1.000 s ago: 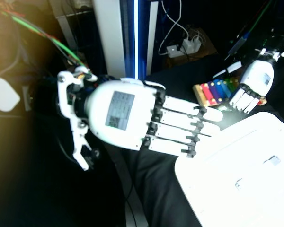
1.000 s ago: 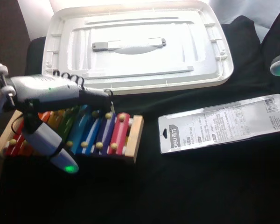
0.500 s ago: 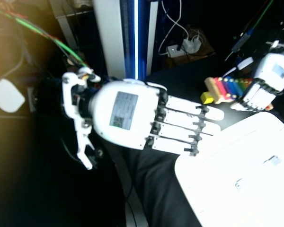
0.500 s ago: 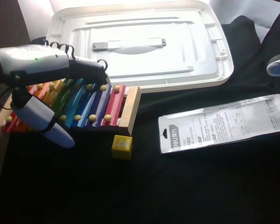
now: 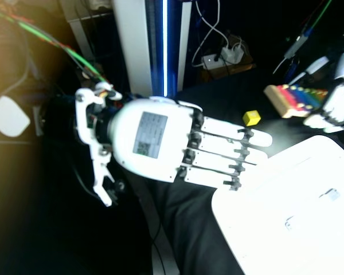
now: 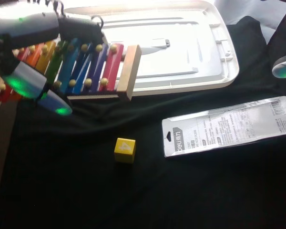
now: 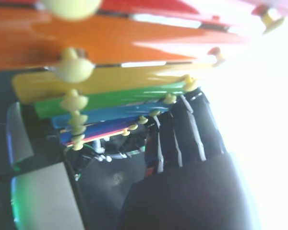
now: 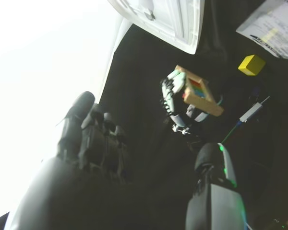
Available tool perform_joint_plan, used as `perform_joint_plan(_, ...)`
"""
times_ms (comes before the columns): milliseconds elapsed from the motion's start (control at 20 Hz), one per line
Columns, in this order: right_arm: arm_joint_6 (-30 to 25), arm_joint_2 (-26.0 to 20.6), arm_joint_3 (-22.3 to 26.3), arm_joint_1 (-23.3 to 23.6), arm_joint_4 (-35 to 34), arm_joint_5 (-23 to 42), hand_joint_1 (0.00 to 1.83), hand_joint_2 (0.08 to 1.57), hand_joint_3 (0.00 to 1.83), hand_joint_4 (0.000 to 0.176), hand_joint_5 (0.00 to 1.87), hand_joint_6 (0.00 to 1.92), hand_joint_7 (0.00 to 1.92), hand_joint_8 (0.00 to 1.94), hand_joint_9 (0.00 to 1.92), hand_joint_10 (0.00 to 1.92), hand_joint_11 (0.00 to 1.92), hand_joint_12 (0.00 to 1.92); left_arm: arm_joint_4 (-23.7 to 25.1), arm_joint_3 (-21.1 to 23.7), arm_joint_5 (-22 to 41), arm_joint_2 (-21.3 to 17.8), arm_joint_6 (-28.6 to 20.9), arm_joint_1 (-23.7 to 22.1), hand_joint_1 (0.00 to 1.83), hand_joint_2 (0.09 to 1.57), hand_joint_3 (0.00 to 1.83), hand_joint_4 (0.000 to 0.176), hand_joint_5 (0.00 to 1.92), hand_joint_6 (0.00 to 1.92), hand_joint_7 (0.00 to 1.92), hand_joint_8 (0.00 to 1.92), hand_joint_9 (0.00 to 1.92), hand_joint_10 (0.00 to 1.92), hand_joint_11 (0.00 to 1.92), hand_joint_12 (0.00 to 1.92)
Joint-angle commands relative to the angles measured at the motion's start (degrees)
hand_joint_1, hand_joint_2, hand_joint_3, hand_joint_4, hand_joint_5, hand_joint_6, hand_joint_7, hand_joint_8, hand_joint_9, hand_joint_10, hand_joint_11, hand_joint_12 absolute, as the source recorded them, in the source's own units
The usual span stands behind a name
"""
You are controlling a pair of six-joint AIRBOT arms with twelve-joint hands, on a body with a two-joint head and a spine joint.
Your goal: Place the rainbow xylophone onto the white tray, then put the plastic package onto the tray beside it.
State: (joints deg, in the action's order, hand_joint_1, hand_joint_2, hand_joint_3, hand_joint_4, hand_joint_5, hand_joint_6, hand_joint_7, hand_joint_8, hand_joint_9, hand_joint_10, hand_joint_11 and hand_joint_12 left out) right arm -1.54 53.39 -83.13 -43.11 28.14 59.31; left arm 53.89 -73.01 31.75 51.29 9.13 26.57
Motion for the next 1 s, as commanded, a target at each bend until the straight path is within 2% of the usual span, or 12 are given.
perform_joint_plan(0,-0.37,0.12,-0.39,0.73,-4.04,5.34,0.81,0.93,0.0,0.0,0.13,0.0,0.21,0.0,0.21,0.0,0.0,0.8,-2.29,-0.59,2.26,0.4,0.01,-1.39,1.16,1.04,0.0,0.0,0.34,1.18,0.49,1.23,0.52,1.23,0.34,1.47)
perform_joint_plan(100,-0.37,0.12,-0.43,0.73,-4.04,5.34,0.83,0.93,0.0,0.0,0.14,0.0,0.22,0.01,0.22,0.0,0.0,0.8,-0.75,-2.33,-0.35,2.1,0.08,-3.98,1.31,1.18,0.01,0.0,0.35,1.28,0.77,1.33,0.47,1.42,0.29,1.68)
perform_joint_plan(200,-0.37,0.12,-0.42,0.73,-4.04,5.35,0.83,0.93,0.0,0.0,0.14,0.0,0.21,0.0,0.21,0.0,0.0,0.78,-0.24,-4.54,-1.77,4.35,0.09,-5.37,1.26,1.05,0.0,0.0,0.37,1.19,0.47,1.41,0.45,1.47,0.27,1.72)
perform_joint_plan(300,-0.37,0.13,-0.41,0.73,-4.04,5.36,0.82,0.92,0.0,0.0,0.14,0.0,0.22,0.0,0.21,0.0,0.0,0.78,-0.48,-7.57,-3.01,7.42,0.08,-6.4,1.2,1.05,0.0,0.0,0.43,0.94,0.47,1.45,0.44,1.56,0.27,1.82)
perform_joint_plan(350,-0.37,0.16,-0.41,0.73,-4.04,5.36,0.82,0.92,0.0,0.0,0.14,0.0,0.22,0.0,0.2,0.0,0.0,0.75,-0.69,-9.38,-3.92,9.48,0.07,-6.94,1.24,1.04,0.0,0.0,0.46,1.0,0.45,1.49,0.43,1.64,0.28,1.9)
perform_joint_plan(450,-0.37,0.17,-0.41,0.73,-4.03,5.38,0.82,0.92,0.0,0.0,0.13,0.0,0.2,0.0,0.19,0.0,0.0,0.71,-0.81,-12.26,-5.19,12.78,0.11,-7.75,1.22,1.04,0.0,0.0,0.46,0.99,0.45,1.44,0.43,1.53,0.25,1.79)
perform_joint_plan(500,-0.37,0.17,-0.42,0.73,-4.02,5.39,0.81,0.9,0.0,0.012,0.14,0.0,0.22,0.0,0.21,0.0,0.0,0.73,-1.03,-14.47,-5.75,15.09,0.18,-8.08,1.2,1.03,0.0,0.0,0.5,0.93,0.5,1.35,0.51,1.3,0.28,1.49)
perform_joint_plan(600,-0.37,0.26,-0.52,0.74,-3.87,5.4,0.81,0.9,0.0,0.007,0.13,0.0,0.22,0.0,0.21,0.01,0.0,0.73,-5.34,-16.47,-6.54,17.81,4.1,-8.07,1.17,1.04,0.0,0.0,0.48,0.94,0.51,1.3,0.56,1.28,0.39,1.54)
perform_joint_plan(700,-0.37,0.46,-0.6,0.74,-3.58,5.41,0.82,0.88,0.0,0.018,0.13,0.0,0.23,0.0,0.22,0.01,0.0,0.74,-6.89,-19.57,-8.18,21.44,6.39,-8.43,1.27,1.04,0.0,0.0,0.45,0.98,0.49,1.18,0.56,1.15,0.42,1.39)
perform_joint_plan(750,-0.37,0.47,-0.6,0.74,-3.4,5.43,0.81,0.86,0.0,0.017,0.13,0.0,0.23,0.0,0.23,0.01,0.02,0.74,-6.89,-21.37,-8.83,23.18,6.4,-8.63,1.33,1.14,0.01,0.0,0.51,1.0,0.75,1.25,0.57,1.15,0.41,1.4)
perform_joint_plan(850,-0.37,0.54,-0.59,1.21,-3.07,5.48,0.79,0.85,0.0,0.014,0.14,0.0,0.23,0.01,0.25,0.01,0.04,0.75,-6.93,-24.79,-10.47,26.11,6.42,-9.15,1.31,1.03,0.0,0.0,0.51,0.97,0.53,1.06,0.56,0.99,0.39,1.19)
perform_joint_plan(950,-0.37,0.59,-0.58,1.81,-2.67,5.49,0.79,0.83,0.0,0.02,0.16,0.0,0.24,0.0,0.26,0.0,0.03,0.71,-7.7,-26.68,-11.38,27.49,6.42,-9.36,1.31,1.01,0.0,0.0,0.45,0.96,0.5,1.03,0.54,1.02,0.35,1.26)
